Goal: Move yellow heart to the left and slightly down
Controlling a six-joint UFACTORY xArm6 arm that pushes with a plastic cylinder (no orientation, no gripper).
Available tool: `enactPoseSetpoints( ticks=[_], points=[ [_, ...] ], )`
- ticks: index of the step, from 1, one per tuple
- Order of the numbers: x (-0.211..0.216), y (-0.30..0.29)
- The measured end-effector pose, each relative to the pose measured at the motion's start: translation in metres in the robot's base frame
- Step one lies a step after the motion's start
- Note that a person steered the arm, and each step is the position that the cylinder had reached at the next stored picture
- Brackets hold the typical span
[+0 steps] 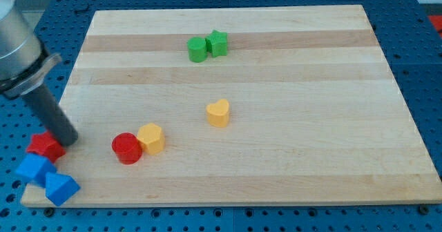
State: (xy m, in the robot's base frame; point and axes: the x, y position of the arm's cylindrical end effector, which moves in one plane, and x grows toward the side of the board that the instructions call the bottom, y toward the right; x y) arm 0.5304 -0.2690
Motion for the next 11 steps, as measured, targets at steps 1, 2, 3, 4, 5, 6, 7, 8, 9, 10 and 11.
enactPoseSetpoints(
  ticks=[1, 2, 3, 4, 5, 6, 7, 8, 9, 10, 11],
  points=[
    [-0.001, 0.0],
    [-0.047, 0.035],
    [-0.074, 0.073],
    [-0.098, 0.126],
    [-0.093, 0.181],
    [-0.084, 0.209],
    [-0.106, 0.25],
    [-0.111, 0.304],
    [-0.097, 0.321],
    [-0.073, 0.312],
    [-0.065, 0.304]
  ],
)
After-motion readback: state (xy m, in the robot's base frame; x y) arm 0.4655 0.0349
